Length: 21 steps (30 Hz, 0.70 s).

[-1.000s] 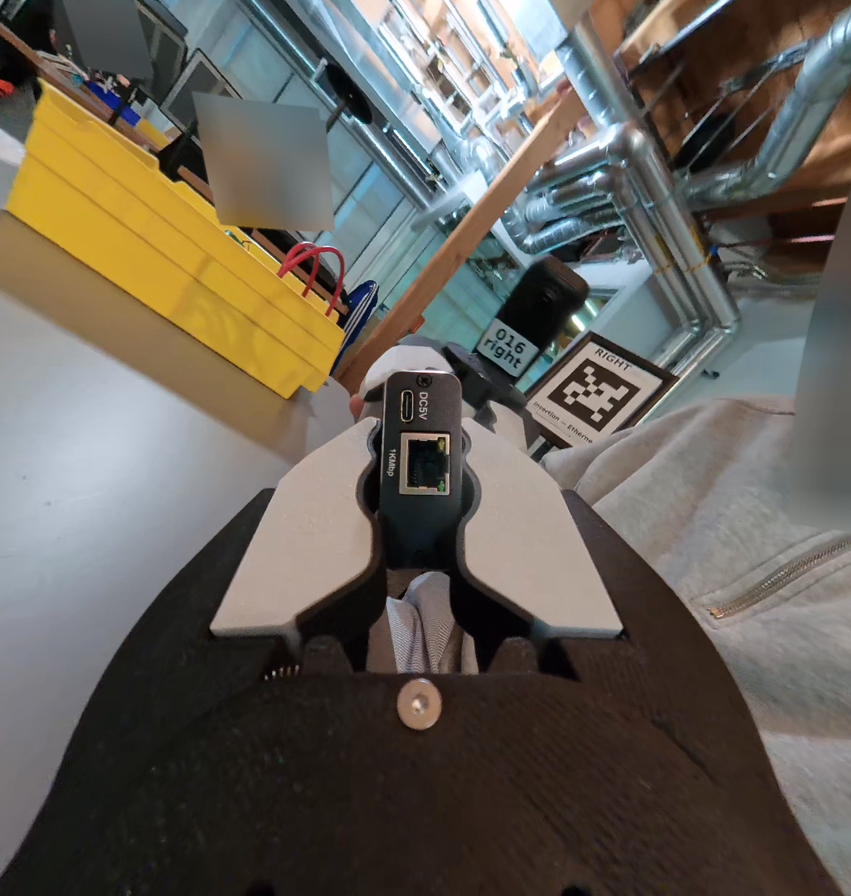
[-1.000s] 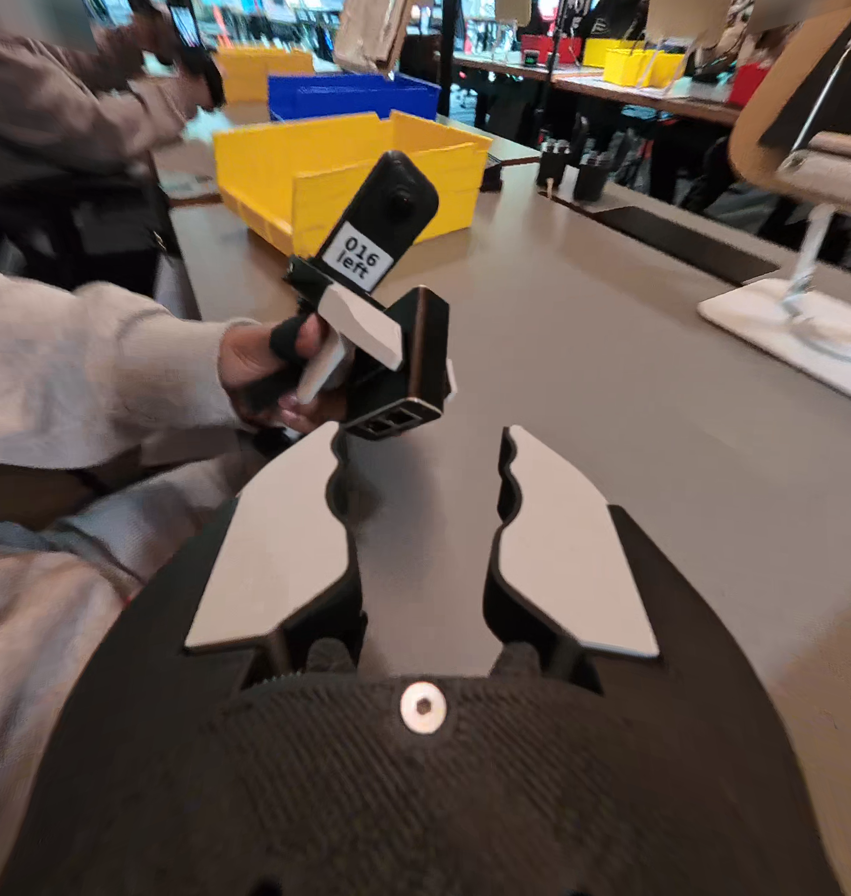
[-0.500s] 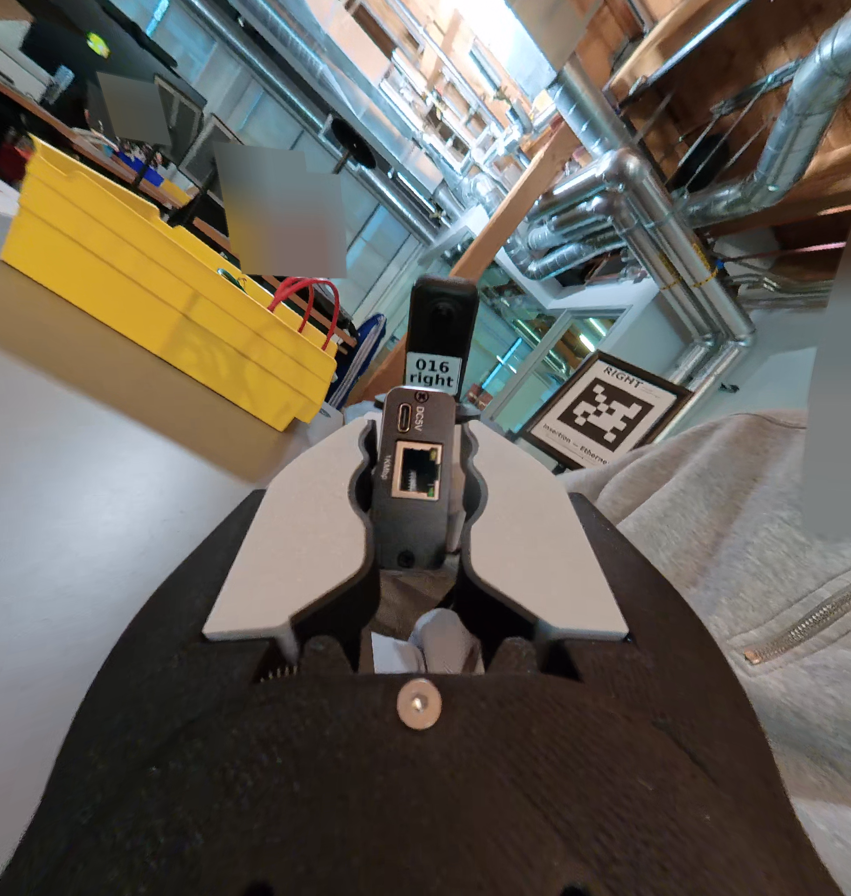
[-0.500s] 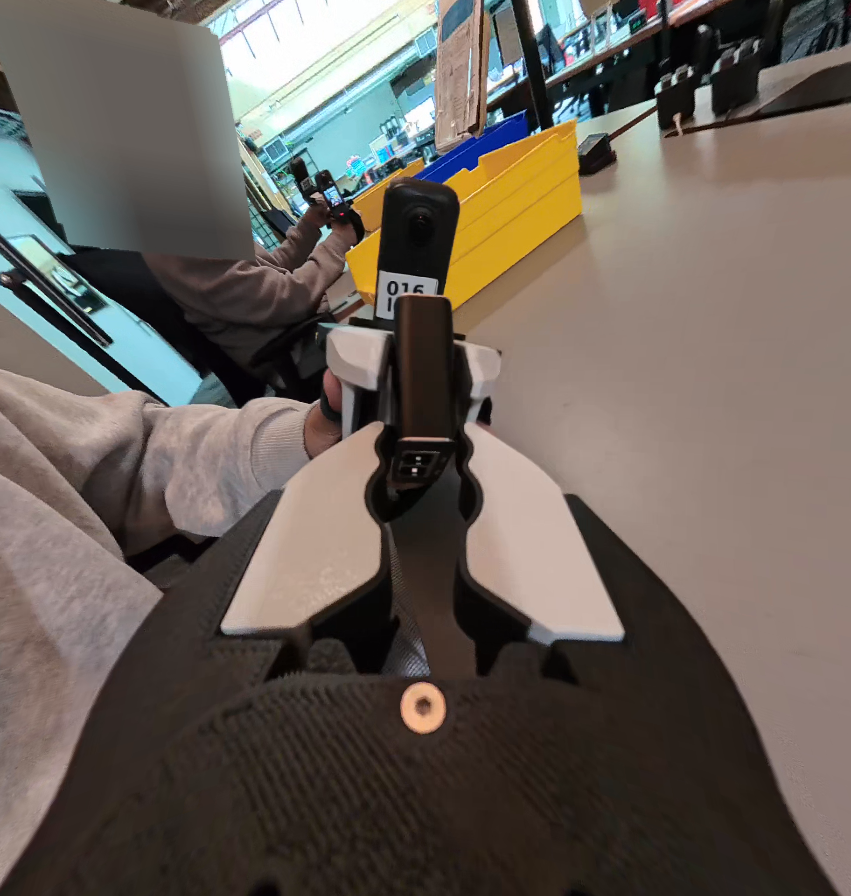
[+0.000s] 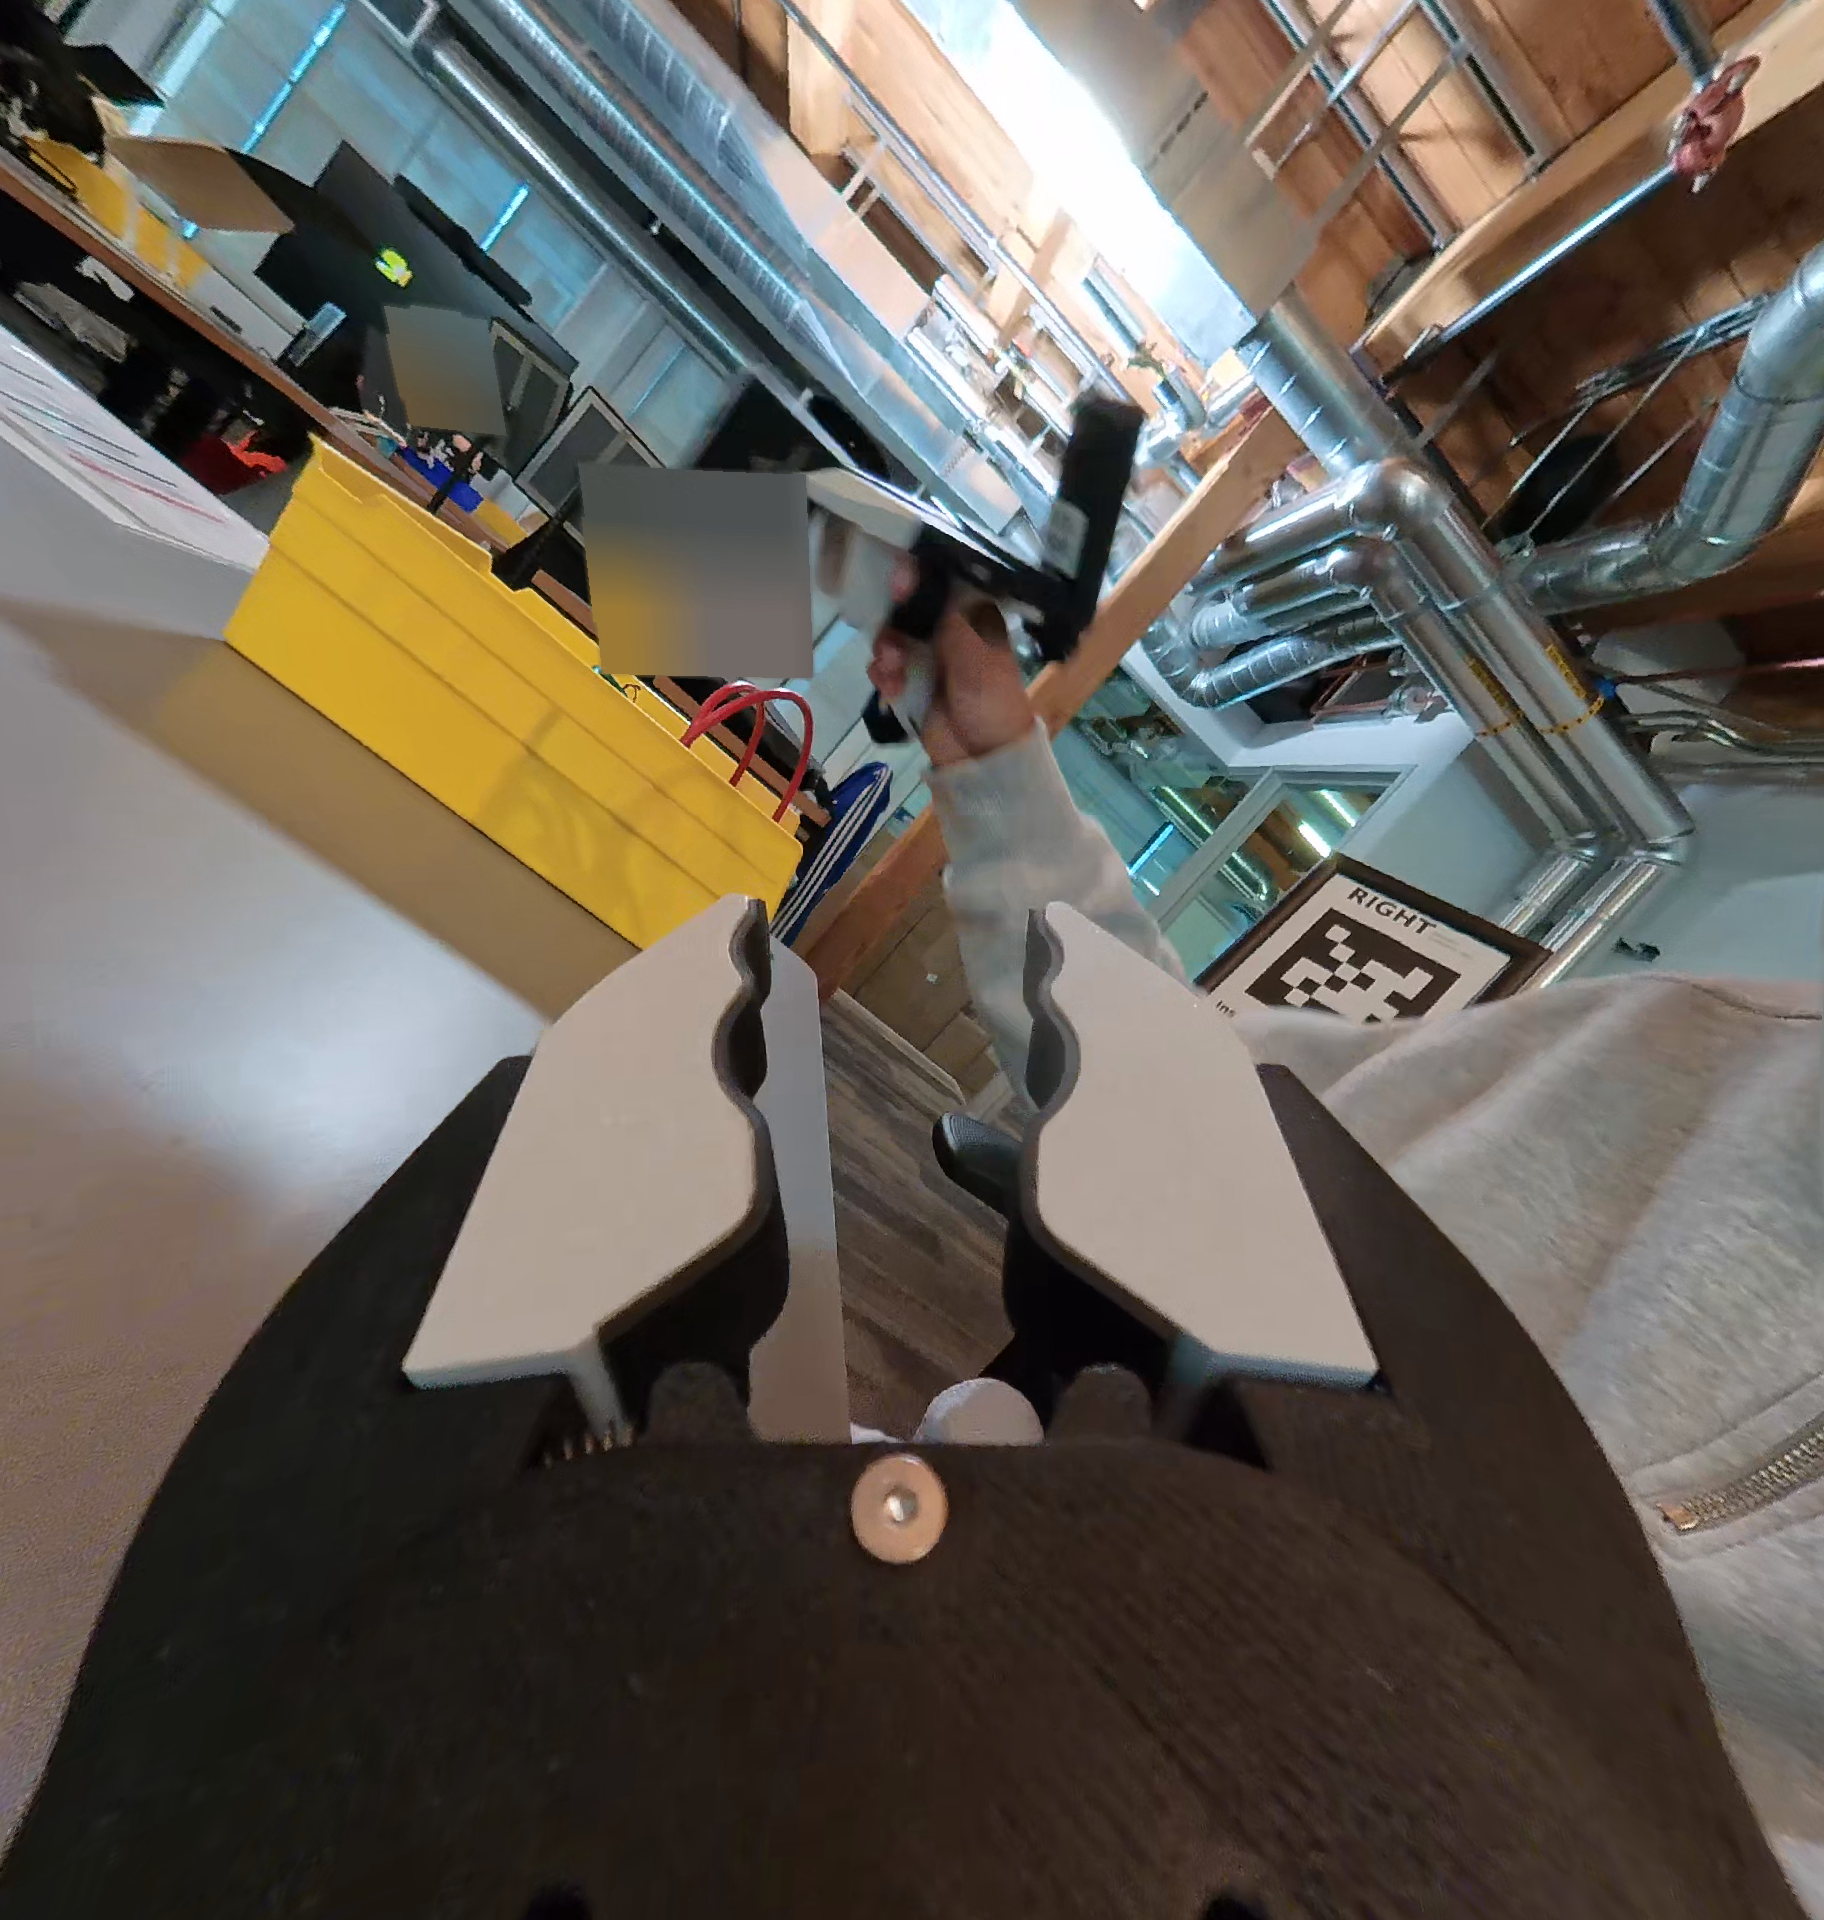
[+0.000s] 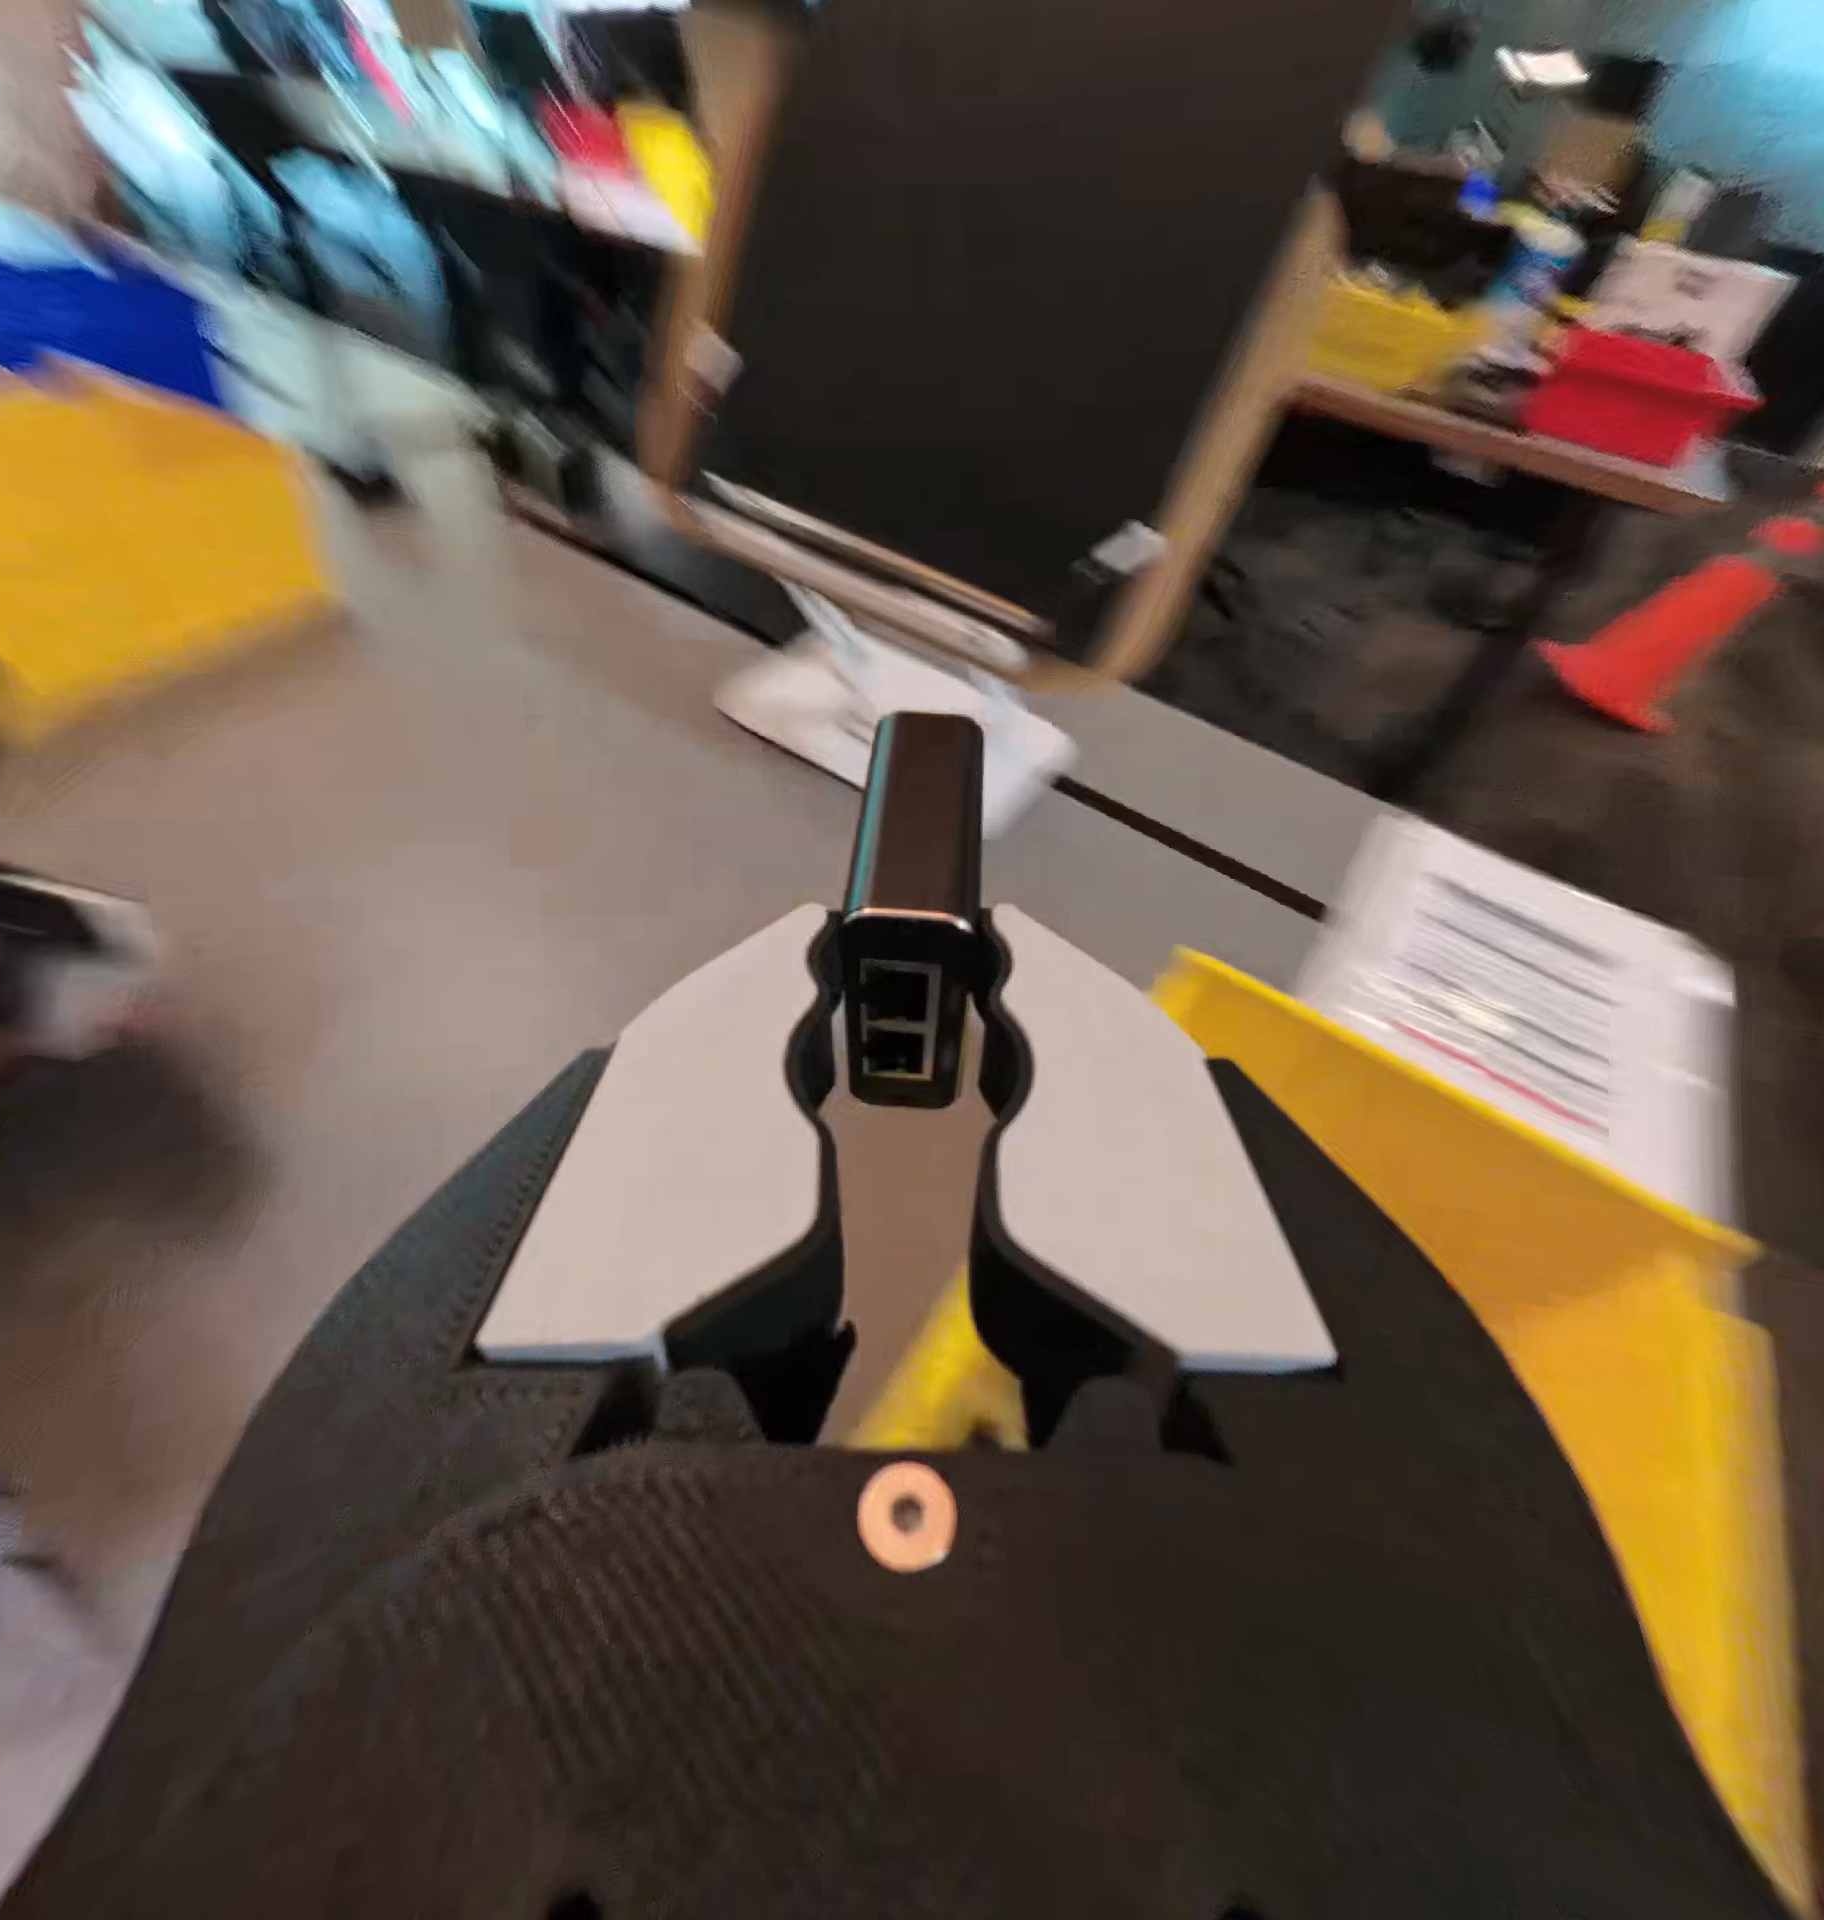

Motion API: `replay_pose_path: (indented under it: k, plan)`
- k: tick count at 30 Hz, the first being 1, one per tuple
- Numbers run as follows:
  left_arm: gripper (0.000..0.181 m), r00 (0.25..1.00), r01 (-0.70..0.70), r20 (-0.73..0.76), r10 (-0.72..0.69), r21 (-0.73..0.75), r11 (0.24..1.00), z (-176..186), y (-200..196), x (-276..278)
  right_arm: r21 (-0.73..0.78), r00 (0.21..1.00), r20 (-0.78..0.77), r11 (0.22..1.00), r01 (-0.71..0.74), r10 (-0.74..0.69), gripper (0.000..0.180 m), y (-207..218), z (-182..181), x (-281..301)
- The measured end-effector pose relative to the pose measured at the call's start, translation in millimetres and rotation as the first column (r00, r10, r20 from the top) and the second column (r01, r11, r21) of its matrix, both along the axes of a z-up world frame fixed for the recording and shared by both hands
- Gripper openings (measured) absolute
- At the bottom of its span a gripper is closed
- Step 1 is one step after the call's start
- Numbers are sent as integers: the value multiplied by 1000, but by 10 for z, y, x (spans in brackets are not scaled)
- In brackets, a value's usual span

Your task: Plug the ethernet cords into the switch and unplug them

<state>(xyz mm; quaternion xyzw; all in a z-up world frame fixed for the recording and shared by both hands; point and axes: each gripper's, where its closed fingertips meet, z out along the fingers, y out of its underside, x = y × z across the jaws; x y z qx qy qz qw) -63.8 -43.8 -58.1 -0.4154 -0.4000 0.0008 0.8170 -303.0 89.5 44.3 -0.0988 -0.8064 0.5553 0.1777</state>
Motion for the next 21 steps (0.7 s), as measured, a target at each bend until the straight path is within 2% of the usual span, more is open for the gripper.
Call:
replay_pose_path:
  k: [2,4,5,7,9,11,13,14,18,21]
  plan:
    - [47,1000,8,0,-8,-22,1000,-11,35,4,265,992,-41,956,123,-117,24,194,-219,-664]
    - [46,1000,11,2,-11,-43,999,-28,54,1,501,984,-7,851,156,-176,24,346,-584,-1167]
    - [46,1000,11,4,-11,-52,999,-40,58,-3,598,980,42,791,130,-193,24,402,-802,-1320]
    - [46,1000,11,11,-11,-61,998,-63,58,-10,734,952,220,679,-17,-214,24,456,-1254,-1400]
    - [45,1000,15,18,-14,-60,998,-85,54,-15,712,882,439,665,-225,-171,24,345,-1571,-1297]
    - [45,1000,19,26,-18,-62,998,-113,45,-19,651,780,602,670,-356,-171,24,256,-1752,-1219]
    - [44,999,20,32,-18,-69,997,-142,27,-23,605,693,694,681,-413,-195,24,198,-1831,-1225]
    - [44,999,20,34,-18,-73,997,-153,16,-26,589,676,709,697,-410,-202,24,167,-1848,-1276]
    - [42,999,36,26,-33,-136,990,-179,47,-15,599,655,709,713,-364,-262,26,182,-1894,-1514]
    - [42,999,51,24,-48,-155,987,-185,89,-13,671,709,635,675,-307,-308,31,286,-1917,-1678]
